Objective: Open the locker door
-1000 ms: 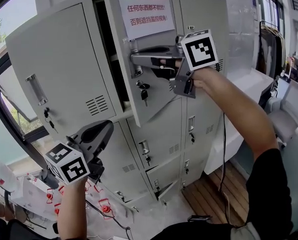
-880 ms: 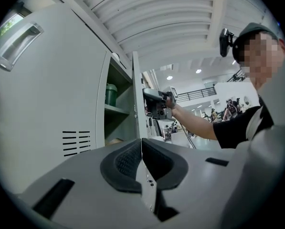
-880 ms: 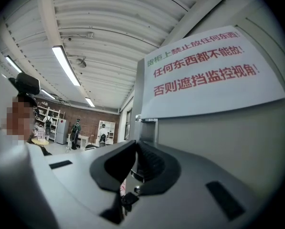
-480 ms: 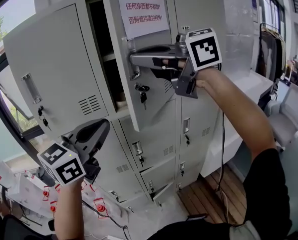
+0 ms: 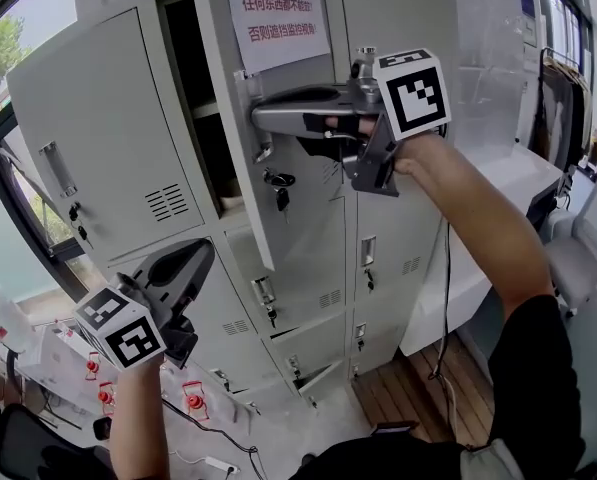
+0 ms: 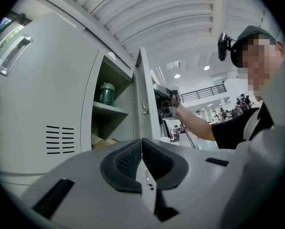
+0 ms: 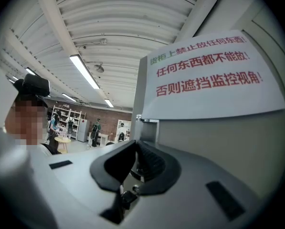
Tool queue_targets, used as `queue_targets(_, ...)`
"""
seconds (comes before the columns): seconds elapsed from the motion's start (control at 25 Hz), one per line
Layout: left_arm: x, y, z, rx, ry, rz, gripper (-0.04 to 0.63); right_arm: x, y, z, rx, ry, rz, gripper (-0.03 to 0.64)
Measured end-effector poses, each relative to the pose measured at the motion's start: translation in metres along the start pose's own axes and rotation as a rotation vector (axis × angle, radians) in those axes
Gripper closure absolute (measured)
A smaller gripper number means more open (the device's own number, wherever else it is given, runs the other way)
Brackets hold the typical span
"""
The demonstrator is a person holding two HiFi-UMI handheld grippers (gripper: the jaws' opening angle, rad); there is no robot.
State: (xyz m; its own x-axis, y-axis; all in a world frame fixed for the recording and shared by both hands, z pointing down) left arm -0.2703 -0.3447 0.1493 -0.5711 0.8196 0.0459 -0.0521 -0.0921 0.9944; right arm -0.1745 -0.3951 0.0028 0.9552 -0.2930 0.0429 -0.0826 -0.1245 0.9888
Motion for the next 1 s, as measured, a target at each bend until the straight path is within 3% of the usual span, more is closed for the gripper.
queue_targets(0.44, 0.007, 0.0, 0.004, 0.019, -0.022, -0.002, 0.58, 0.005, 0.0, -0.002, -0.012, -0.031, 0.001, 0.588)
queue_targets(1.0, -0.022, -0.01, 0.037, -0.03, -0.059, -0.001, 0.58, 0.056, -0.003, -0.018, 0.001, -0.087, 0.018, 0.586)
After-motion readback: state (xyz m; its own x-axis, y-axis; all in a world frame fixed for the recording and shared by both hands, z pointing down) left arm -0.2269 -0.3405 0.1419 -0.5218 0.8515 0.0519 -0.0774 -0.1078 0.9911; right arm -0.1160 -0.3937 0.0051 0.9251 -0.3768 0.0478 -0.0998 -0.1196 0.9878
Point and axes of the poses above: the fingertips, and each gripper's own axes: x backward along the fingers, z to its right, y out of its underside, the point moved 1 cm from there along x, backward along the fingers, and after that the axes turned 5 degrees about y, right-handed, at the moved point
